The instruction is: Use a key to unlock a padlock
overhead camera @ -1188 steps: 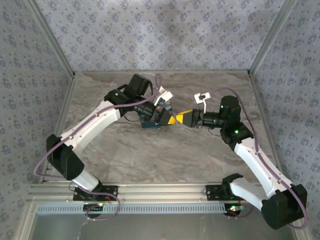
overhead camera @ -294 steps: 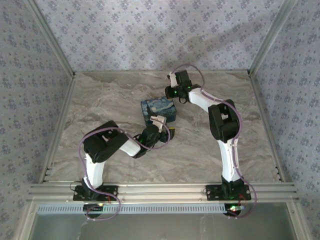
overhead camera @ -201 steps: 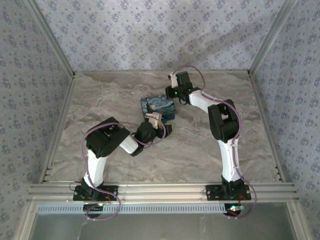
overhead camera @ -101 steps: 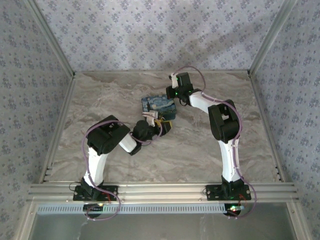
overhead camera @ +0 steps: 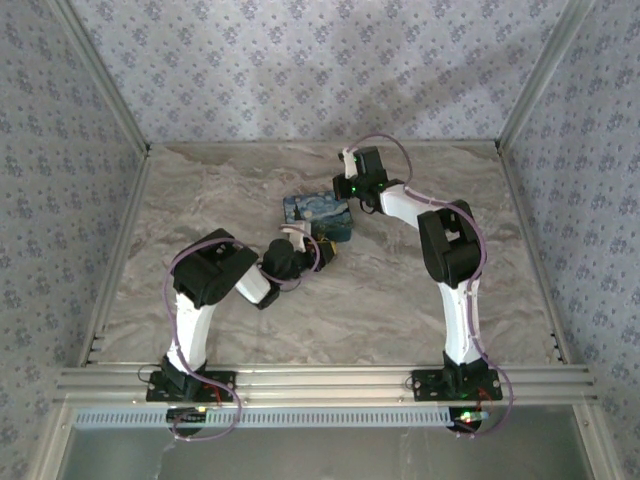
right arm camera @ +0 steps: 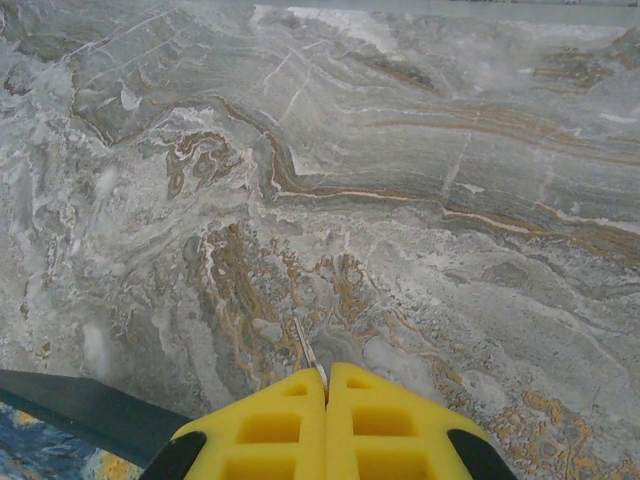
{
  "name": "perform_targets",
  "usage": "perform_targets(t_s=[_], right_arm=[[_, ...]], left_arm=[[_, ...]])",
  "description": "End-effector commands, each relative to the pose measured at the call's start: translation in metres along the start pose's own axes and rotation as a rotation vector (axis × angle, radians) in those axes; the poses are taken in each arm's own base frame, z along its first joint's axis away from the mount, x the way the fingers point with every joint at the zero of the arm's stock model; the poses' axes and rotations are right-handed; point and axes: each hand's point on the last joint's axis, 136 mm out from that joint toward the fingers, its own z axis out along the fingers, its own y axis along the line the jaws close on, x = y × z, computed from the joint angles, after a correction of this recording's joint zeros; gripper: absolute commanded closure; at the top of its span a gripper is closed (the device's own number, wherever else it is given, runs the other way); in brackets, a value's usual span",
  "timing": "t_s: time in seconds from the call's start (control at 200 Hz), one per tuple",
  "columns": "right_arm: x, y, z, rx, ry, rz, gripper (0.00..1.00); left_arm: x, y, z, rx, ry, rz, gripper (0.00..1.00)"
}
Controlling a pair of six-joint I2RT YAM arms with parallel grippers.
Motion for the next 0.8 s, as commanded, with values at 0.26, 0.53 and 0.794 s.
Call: perform_targets(t_s=[0.26,0.53,0.794], right_arm=[[0.022,0.007,-0.013,-0.024,0.086,0.022,1.00],[0.012,0.012,-0.019,-0.037,0.067,0.023,1.00],[0.020,0.015,-0.014,-0.039,0.080,0.025,1.00]], left_arm=[[-0.006,0.008,0.002,0.013,-0.001,-0.030,0.86],[-0.006,0.011,0.000,0.006,0.012,-0.048,0.60],[-0.007,0.008,0.007,0.043,-0.007,-0.060,0.54]])
